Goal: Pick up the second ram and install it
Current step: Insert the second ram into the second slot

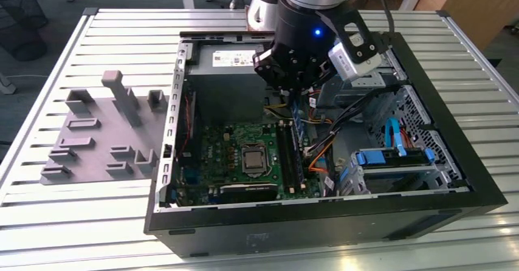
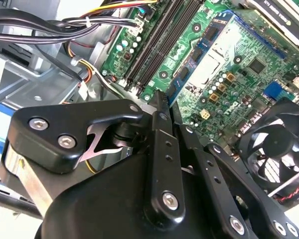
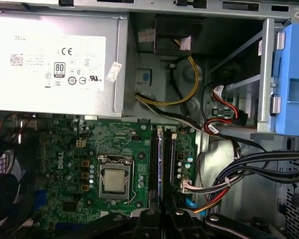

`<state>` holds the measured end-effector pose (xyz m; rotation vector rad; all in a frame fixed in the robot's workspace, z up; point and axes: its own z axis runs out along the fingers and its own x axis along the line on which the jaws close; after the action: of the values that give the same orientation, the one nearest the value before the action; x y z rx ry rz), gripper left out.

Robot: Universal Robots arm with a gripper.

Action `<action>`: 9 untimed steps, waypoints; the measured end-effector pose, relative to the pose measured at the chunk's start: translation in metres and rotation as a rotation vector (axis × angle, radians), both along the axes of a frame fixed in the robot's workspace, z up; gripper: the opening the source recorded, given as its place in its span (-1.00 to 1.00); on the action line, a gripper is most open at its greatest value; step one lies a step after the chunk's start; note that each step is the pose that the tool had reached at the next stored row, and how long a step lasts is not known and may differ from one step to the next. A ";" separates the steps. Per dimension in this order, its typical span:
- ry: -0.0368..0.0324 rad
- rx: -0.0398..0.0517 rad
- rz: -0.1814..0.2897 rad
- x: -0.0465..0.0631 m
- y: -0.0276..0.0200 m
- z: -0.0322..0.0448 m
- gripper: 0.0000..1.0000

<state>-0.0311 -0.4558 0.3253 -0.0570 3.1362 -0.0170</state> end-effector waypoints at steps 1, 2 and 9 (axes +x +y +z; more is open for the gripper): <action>0.0000 0.0001 0.000 0.000 0.0000 -0.0013 -0.72; 0.0000 0.0000 0.000 0.000 0.0000 -0.0024 -0.72; 0.0000 0.0001 0.000 0.000 0.0000 -0.0099 -0.72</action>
<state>-0.0310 -0.4558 0.3154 -0.0567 3.1362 -0.0168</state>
